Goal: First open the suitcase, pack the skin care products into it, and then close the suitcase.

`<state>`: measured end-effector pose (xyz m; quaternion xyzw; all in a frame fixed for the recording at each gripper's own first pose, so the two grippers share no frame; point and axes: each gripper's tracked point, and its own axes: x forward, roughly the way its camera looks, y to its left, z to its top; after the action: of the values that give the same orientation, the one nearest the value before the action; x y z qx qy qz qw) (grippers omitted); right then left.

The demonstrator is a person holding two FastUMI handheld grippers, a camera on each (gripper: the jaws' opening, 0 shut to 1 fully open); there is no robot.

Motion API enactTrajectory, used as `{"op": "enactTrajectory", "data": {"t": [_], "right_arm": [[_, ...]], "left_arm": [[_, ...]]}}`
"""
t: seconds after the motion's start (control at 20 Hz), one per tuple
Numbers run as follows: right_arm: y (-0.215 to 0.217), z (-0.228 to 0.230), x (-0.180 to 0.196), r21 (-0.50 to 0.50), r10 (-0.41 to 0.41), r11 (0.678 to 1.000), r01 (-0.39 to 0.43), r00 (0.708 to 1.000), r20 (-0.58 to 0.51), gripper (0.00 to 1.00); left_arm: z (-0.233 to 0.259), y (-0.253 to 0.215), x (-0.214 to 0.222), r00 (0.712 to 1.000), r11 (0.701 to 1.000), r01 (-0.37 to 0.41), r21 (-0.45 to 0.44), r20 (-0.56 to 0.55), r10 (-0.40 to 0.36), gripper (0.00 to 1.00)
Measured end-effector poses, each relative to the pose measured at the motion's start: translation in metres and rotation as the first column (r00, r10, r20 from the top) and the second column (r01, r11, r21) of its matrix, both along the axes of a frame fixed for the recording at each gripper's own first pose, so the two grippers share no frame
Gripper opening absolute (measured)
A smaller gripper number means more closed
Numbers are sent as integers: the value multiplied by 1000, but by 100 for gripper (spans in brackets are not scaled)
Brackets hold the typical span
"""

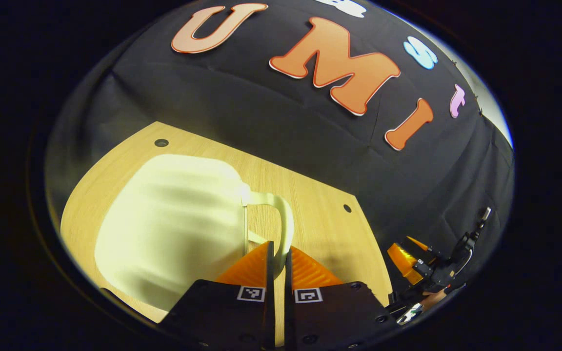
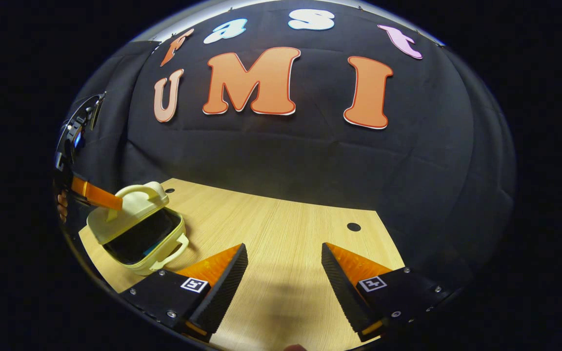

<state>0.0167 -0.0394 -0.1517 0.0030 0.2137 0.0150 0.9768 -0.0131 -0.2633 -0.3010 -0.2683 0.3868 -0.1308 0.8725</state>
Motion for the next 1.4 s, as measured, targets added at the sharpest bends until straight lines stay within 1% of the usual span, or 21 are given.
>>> {"op": "enactTrajectory", "data": {"t": [0.05, 0.1, 0.15, 0.3, 0.35, 0.4, 0.45, 0.5, 0.55, 0.65, 0.7, 0.8, 0.9, 0.95, 1.0, 1.05, 1.1, 1.15, 1.25, 1.35, 1.4], "right_arm": [[-2, -1, -2, -3, 3, 1000, -3, 1000, -1, 97], [-4, -2, -2, -4, 8, 1000, -8, 1000, -3, 96], [-6, -2, -2, -3, 12, 1000, -12, 1000, -3, 96], [-10, -1, -5, 1, 16, 1000, -16, 1000, 2, 96], [-11, 0, -5, 1, 22, 1000, -22, 1000, 4, 96], [-12, 1, -5, -3, 25, 1000, -25, 1000, 5, 96], [-12, 1, -6, -5, 29, 1000, -29, 1000, 7, 96], [-13, 2, -6, -6, 31, 999, -31, 999, 9, 96], [-14, 3, -8, -5, 32, 999, -32, 999, 13, 97], [-13, 9, -7, -1, 31, 1000, -31, 999, 26, 96], [-13, 13, -8, 4, 32, 999, -32, 999, 36, 96], [-12, 25, -8, 0, 29, 1000, -29, 997, 67, 96], [-12, 41, -7, -17, 31, 999, -29, 992, 119, 96], [-9, 49, -6, -16, 42, 999, -40, 990, 137, 96], [-4, 51, -5, -11, 48, 999, -47, 988, 145, 96], [-1, 55, -4, -4, 56, 998, -56, 987, 152, 96], [3, 61, -3, 5, 61, 998, -63, 985, 160, 96], [5, 67, -3, 12, 66, 997, -70, 982, 174, 96], [14, 82, -4, 35, 96, 994, -106, 972, 215, 96], [17, 93, -3, 38, 103, 992, -117, 961, 255, 96], [16, 96, -3, 30, 106, 993, -118, 957, 270, 96]], "left_arm": [[-7, -8, -2, 1000, 1000, 15, 25, -14, -15, 7], [-14, -14, -4, 999, 998, 34, 54, -26, -33, 10], [-22, -17, -4, 998, 995, 52, 89, -37, -49, 7], [-45, -33, -11, 990, 974, 127, 185, -81, -113, 7], [-57, -37, -14, 987, 965, 147, 216, -94, -130, 14], [-65, -41, -17, 983, 957, 170, 236, -109, -147, 14], [-69, -47, -20, 978, 949, 194, 250, -128, -166, 19], [-73, -56, -25, 972, 946, 218, 241, -138, -189, 25], [-71, -78, -30, 967, 951, 239, 195, -137, -215, 35], [-62, -98, -33, 968, 953, 245, 179, -101, -230, 38], [-58, -98, -31, 971, 949, 240, 205, -76, -229, 43], [-48, -99, -21, 972, 943, 228, 241, -9, -233, 65], [-18, -100, -14, 971, 939, 200, 279, 70, -227, 72], [-1, -100, -11, 970, 939, 173, 298, 112, -214, 83], [14, -101, -8, 967, 938, 147, 314, 152, -202, 85], [26, -99, -3, 963, 936, 111, 335, 196, -184, 82], [38, -96, 4, 957, 935, 73, 347, 239, -163, 90], [47, -92, 9, 948, 936, 25, 352, 289, -134, 93], [69, -90, 15, 923, 945, -58, 321, 378, -72, 94], [82, -91, 18, 902, 956, -93, 277, 431, -37, 94], [86, -88, 19, 893, 954, -113, 276, 450, -25, 94]]}}
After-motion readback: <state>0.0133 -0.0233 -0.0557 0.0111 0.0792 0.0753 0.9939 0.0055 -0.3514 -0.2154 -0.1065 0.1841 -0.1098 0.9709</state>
